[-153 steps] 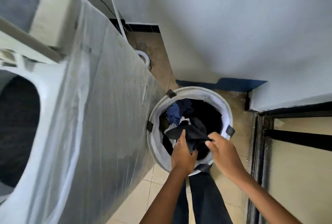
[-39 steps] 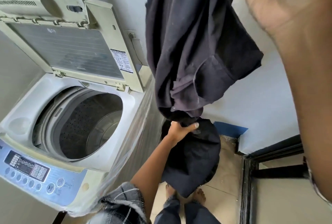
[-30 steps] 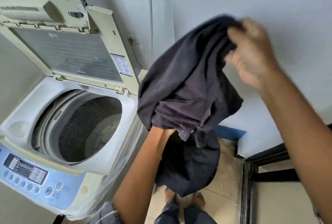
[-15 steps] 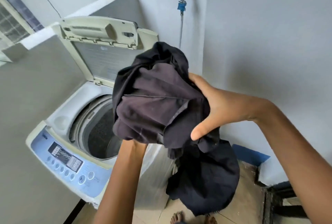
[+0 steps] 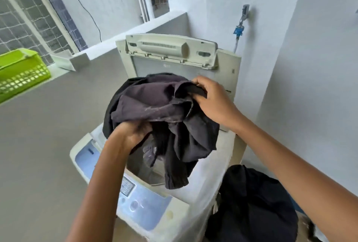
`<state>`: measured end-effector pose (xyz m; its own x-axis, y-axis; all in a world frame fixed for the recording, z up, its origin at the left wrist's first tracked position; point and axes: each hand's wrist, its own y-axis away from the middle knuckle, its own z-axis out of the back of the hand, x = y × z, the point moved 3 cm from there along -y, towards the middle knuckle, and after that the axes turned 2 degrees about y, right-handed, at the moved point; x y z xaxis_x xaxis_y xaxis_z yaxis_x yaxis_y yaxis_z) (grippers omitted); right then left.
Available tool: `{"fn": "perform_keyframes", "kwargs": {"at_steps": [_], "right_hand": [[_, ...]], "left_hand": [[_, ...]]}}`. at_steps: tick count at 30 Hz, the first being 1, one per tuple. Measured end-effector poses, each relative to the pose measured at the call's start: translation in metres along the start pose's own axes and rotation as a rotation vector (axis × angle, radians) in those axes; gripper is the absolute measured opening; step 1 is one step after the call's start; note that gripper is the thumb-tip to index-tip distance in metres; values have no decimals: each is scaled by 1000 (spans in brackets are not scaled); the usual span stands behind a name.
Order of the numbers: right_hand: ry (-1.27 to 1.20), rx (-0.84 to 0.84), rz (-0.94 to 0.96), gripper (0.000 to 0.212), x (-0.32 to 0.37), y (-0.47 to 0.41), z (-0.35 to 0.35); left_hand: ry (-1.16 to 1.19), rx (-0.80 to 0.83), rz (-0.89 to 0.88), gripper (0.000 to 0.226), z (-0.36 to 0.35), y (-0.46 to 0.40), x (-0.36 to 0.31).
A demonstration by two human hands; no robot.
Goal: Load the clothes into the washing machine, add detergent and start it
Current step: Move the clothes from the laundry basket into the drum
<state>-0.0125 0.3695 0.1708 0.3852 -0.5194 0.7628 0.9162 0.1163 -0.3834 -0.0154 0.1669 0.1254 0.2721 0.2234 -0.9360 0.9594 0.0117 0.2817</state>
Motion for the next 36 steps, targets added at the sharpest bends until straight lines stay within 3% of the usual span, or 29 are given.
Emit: {"fn": "perform_keyframes", "kwargs": {"at_steps": [5, 10, 12, 17, 22, 24, 28, 32, 34, 36], "right_hand": [[19, -105, -89, 11, -2, -51, -47], [-4, -186, -238, 12, -2, -86, -74], [9, -254, -274, 5, 2, -94, -72], [-10, -369, -332, 18, 22, -103, -57], [17, -410, -321, 14, 49, -106, -48], [11, -402, -322, 11, 59, -107, -50], [36, -327, -281, 7, 77, -114, -60], [24, -318, -235, 10, 90, -122, -62], [33, -346, -227, 11, 93, -124, -57], [44, -367, -228, 10, 91, -122, -48]], "left_hand": [[-384, 215, 132, 29, 64, -55, -1], [-544, 324, 176, 14, 115, -97, -6], [-642, 337, 169, 15, 132, -111, -10], [-840, 270, 60, 17, 169, -146, -18], [-1291, 232, -10, 32, 183, -157, -17], [-1230, 273, -93, 32, 170, -150, -28], [-835, 597, -260, 77, 117, -114, -61], [-826, 820, -356, 79, 72, -88, -67], [-767, 713, -383, 68, 67, -95, -60], [-726, 550, -447, 26, 71, -101, -61]]}}
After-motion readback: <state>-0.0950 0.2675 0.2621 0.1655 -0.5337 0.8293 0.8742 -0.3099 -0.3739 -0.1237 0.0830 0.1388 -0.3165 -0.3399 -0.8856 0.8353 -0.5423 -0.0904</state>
